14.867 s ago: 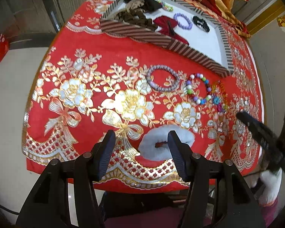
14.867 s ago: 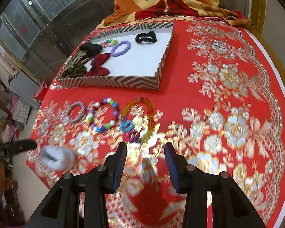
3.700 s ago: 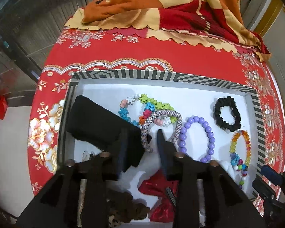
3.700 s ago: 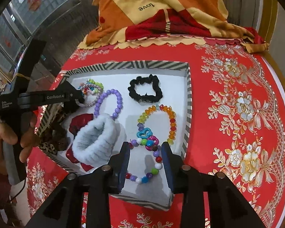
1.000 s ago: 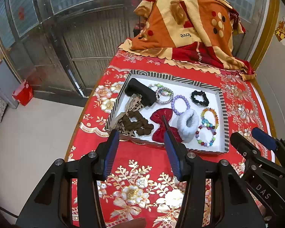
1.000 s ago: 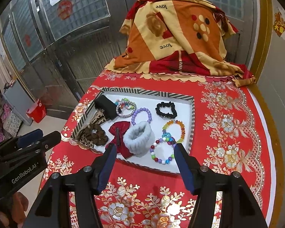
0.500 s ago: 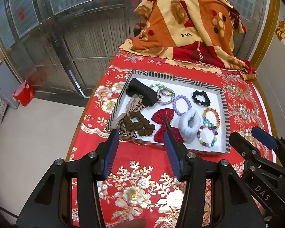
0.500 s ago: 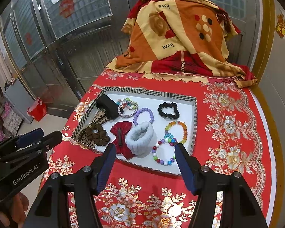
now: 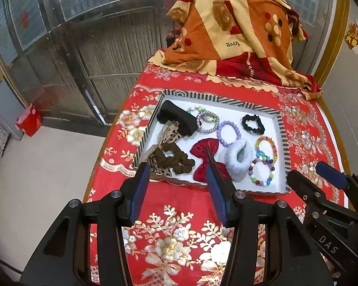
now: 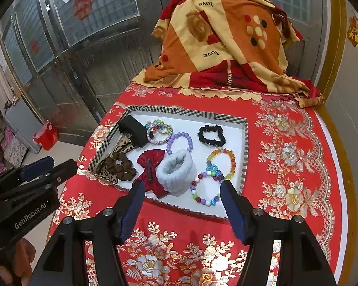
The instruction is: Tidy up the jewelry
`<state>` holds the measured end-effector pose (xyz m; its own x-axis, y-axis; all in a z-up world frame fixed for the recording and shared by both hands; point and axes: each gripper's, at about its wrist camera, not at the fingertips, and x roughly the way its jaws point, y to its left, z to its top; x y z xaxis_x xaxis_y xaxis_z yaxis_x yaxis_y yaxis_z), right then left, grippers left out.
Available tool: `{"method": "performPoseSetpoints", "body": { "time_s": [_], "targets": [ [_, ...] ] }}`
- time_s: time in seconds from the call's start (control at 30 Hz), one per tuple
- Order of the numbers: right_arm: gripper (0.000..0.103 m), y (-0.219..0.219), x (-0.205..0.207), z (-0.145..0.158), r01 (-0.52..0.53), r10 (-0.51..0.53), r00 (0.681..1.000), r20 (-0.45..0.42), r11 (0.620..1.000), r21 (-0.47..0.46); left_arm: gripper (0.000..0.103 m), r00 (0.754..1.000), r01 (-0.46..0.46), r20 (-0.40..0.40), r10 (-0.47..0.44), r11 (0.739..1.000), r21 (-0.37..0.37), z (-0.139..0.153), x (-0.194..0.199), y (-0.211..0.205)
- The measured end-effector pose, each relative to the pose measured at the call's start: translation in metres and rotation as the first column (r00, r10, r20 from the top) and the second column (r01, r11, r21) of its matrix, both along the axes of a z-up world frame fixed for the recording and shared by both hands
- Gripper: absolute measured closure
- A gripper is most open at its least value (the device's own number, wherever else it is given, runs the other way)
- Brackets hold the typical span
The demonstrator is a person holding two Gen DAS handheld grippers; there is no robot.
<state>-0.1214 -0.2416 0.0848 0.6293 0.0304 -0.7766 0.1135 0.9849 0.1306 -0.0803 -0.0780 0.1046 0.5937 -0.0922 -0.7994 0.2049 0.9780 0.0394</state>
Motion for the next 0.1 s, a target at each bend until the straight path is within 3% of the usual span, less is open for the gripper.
{"method": "performPoseSetpoints", "body": {
  "time_s": [0.1],
  "targets": [
    [0.04, -0.0071, -0.0027, -0.0021, 0.011, -0.011, 1.0, 0.001, 1.0, 0.004, 0.054, 1.0, 0.004, -0.006, -0.004, 1.0, 0.001, -0.0017, 0.0024, -0.0019]
  ]
}}
